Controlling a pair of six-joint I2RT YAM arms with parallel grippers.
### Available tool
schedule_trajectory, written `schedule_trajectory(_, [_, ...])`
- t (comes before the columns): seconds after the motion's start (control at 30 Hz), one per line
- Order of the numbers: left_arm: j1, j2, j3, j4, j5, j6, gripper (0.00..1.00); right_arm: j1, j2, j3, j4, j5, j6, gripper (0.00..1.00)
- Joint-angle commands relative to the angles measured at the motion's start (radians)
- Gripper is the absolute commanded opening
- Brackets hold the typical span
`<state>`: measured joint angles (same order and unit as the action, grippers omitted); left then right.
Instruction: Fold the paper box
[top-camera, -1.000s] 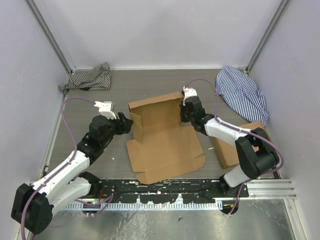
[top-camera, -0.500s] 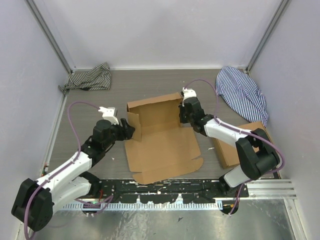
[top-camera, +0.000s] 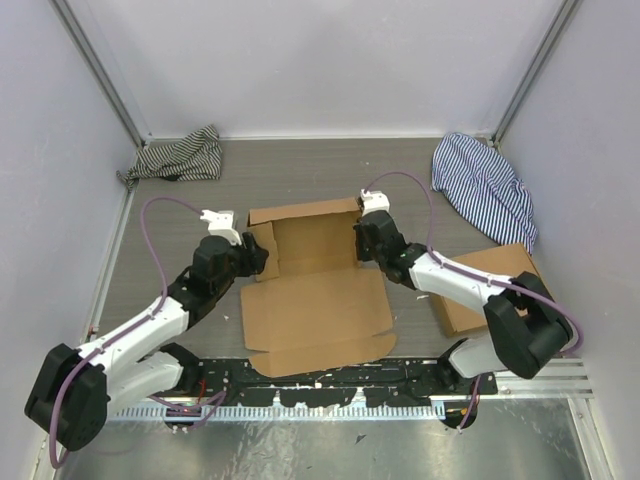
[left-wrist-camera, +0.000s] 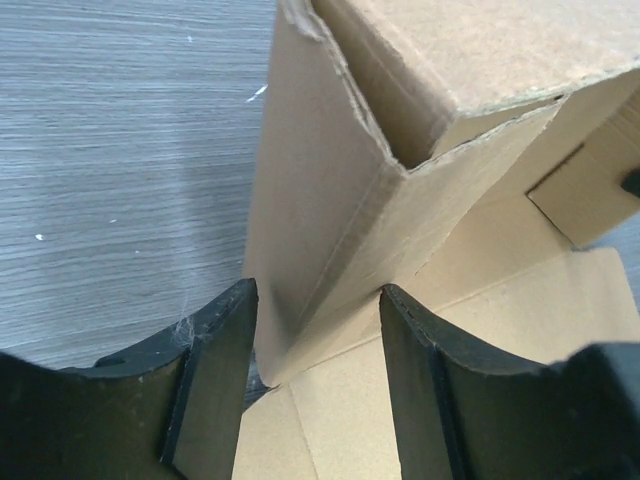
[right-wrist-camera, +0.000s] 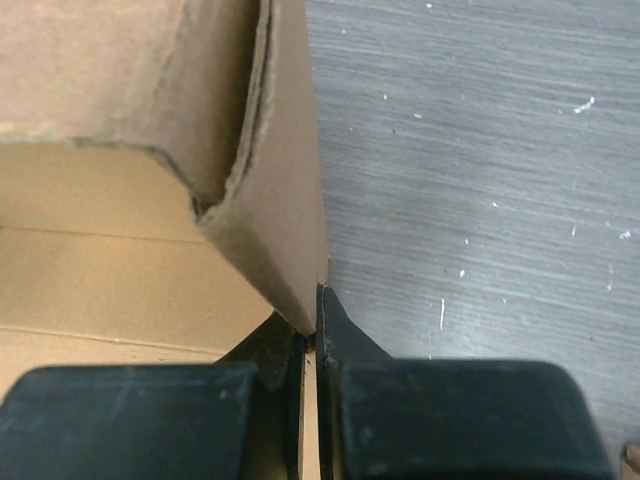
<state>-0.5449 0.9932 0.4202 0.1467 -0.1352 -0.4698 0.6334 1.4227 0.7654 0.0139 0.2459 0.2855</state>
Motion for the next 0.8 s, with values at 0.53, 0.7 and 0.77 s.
schedule_trajectory(0.53, [-0.031, 0.057, 0.039, 0.054, -0.163, 0.081, 0.57, 0.089, -0.195, -0.063, -0.012, 0.052, 0.091, 0.01])
schedule_trajectory(0.7, [-0.032, 0.028, -0.044, 0.229, -0.074, 0.102, 0.65, 0.089, -0.197, -0.076, 0.0, 0.019, 0.088, 0.01])
schedule_trajectory(0.77, [-0.031, 0.022, -0.059, 0.257, -0.057, 0.1, 0.65, 0.088, -0.203, -0.082, 0.011, 0.0, 0.087, 0.01])
